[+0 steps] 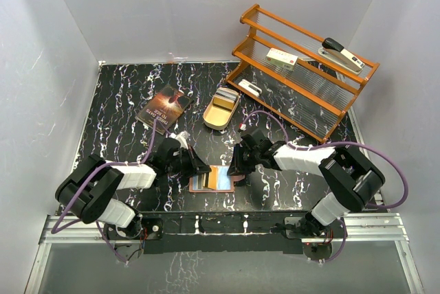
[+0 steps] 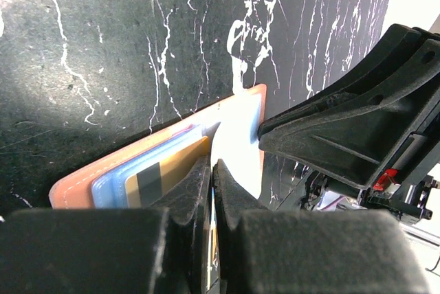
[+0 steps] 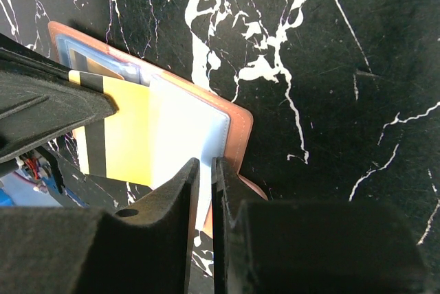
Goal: Put the credit cards into the card holder
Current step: Insert the credit card into the card holder.
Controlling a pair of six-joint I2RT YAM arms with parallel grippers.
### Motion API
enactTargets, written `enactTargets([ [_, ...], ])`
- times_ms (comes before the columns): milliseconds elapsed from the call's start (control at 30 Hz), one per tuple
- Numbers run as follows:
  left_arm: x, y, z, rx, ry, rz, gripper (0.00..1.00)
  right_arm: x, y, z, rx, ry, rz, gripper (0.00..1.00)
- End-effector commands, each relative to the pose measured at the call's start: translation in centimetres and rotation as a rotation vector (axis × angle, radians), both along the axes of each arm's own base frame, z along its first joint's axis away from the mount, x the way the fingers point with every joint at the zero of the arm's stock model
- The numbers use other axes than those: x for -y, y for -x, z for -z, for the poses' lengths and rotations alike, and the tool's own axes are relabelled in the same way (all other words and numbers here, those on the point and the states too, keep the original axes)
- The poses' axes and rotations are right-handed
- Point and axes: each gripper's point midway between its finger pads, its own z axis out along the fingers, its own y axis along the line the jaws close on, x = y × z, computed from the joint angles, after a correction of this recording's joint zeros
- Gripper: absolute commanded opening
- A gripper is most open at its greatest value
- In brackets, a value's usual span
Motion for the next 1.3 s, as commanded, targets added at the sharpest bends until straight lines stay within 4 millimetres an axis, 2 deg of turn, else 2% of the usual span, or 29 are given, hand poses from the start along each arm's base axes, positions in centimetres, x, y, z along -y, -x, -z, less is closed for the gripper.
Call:
enactTargets([
  [0,-0.3,0.0,0.7,0.045,-0.042,0.006,0.0,1.9,1.7,1.7,-0.044,0.08,0.011,0.13],
  [367,0.2,0.1,0.5,0.09,-0.039,0.007,0.0,2.1,1.9,1.7,-0.044,0.072,0.027,0.13],
  [700,0.9,0.4,0.9,0.073,-0.029,-0.001,0.0,1.8,1.4,0.6,-0.024,0.035,0.063,0.12],
  [767,0.7,0.4,0.9,0.071,-0.041,-0.005,0.1,1.8,1.5,0.5,-0.025,0.033,0.065,0.12],
  [867,0.1,0.4,1.0,0.066,-0.078,-0.015,0.32,1.9,1.5,0.5,-0.02,0.035,0.067,0.12],
  [933,-0.4,0.2,0.9,0.072,-0.107,-0.035,0.4,2.0,1.5,0.5,-0.021,0.037,0.067,0.12],
  [1033,-1.2,0.3,1.3,0.056,-0.161,-0.052,0.46,2.0,1.5,0.5,-0.021,0.037,0.066,0.12],
  [1100,-1.4,0.3,0.8,0.067,-0.166,-0.054,0.48,2.0,1.5,0.5,-0.02,0.037,0.066,0.12],
  [1267,-1.2,0.6,0.6,0.058,-0.158,-0.042,0.49,2.1,1.4,0.3,-0.014,0.041,0.067,0.12],
])
